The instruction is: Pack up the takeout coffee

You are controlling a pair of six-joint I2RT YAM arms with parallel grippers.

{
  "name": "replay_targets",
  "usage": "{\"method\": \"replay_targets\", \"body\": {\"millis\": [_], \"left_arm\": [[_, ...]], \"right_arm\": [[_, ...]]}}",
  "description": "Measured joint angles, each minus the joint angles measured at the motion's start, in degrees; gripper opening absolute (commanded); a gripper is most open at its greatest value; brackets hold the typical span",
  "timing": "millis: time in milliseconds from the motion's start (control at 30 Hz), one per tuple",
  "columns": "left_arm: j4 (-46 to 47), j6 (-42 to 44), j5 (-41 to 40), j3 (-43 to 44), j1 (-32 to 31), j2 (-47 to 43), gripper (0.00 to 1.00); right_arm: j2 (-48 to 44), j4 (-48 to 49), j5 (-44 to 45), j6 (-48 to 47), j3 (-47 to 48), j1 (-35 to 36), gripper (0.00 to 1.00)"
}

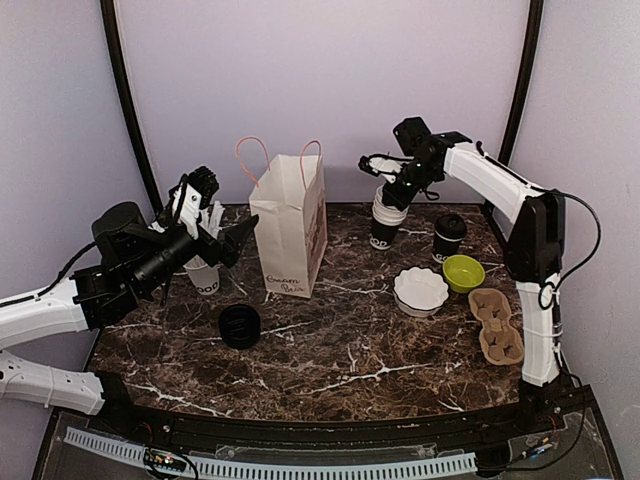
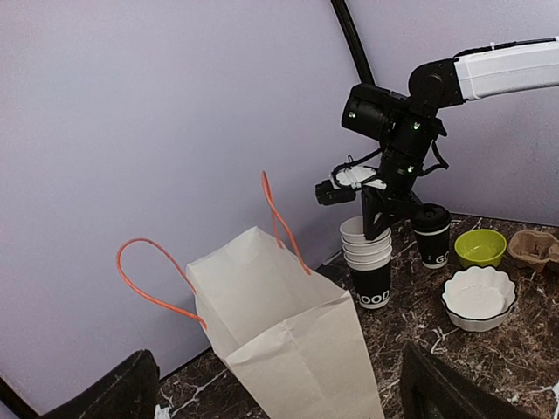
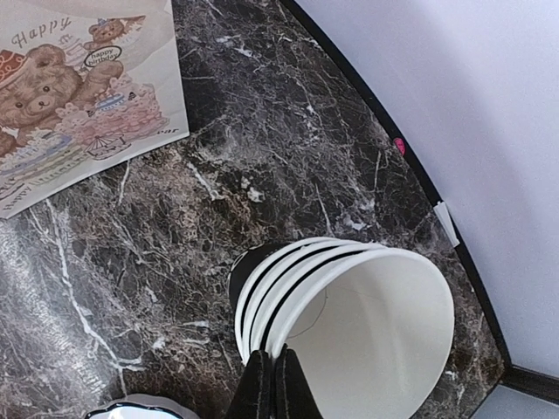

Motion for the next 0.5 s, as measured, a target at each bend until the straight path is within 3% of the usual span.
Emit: {"method": "replay_targets", "body": {"millis": [133,233,500], "left_arm": [[0.0,0.0,0.1,0.0,0.0,0.0,0.99],[0.0,0.0,0.2,0.0,0.0,0.0,0.99],[-0.1,0.0,0.4,0.0,0.0,0.1,0.99]], "right_arm": [[-1.0,0.2,2.3,-1.1,-0.3,1.0,0.0],[-1.4,-1.3,-2.5,-0.5,0.8,0.6,0.0],[-4.2,0.2,3.7,-1.2,-1.2,0.3,0.0]]}}
